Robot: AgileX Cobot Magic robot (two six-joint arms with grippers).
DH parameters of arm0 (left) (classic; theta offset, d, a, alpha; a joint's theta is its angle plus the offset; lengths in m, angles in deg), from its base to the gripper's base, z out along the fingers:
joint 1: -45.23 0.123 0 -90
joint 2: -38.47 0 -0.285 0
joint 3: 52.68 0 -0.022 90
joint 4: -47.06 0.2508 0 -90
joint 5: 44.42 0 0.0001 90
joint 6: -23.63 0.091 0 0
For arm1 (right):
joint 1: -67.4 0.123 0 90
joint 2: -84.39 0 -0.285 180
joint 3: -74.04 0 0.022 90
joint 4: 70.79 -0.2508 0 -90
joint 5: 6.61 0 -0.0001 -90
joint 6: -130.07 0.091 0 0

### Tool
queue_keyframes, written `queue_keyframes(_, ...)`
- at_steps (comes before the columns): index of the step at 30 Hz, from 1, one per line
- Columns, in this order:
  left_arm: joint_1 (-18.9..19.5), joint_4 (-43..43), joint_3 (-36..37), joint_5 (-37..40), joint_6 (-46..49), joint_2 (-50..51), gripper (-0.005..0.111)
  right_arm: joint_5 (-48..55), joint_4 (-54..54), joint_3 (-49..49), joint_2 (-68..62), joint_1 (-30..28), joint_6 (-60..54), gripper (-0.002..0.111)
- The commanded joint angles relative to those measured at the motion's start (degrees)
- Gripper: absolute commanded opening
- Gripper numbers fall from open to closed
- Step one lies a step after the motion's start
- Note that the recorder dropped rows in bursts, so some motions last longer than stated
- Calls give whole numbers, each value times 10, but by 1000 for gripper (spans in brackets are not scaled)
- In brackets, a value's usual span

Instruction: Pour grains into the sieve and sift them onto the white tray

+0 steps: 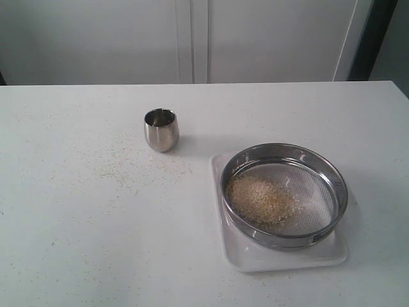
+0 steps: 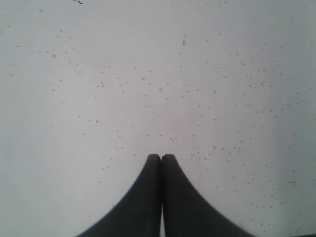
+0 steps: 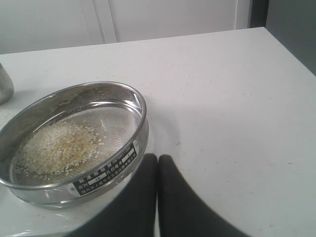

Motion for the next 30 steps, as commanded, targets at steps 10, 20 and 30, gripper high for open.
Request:
queue_keyframes(10, 2, -4, 2, 10, 2, -4, 0, -4, 0, 3, 3, 2, 0, 0)
queue_keyframes(20, 2, -4, 2, 10, 2, -4, 0, -4, 5, 3, 3, 2, -1, 0)
queue_keyframes(30, 2, -4, 2, 10, 2, -4, 0, -2, 79, 3, 3, 2, -1, 0)
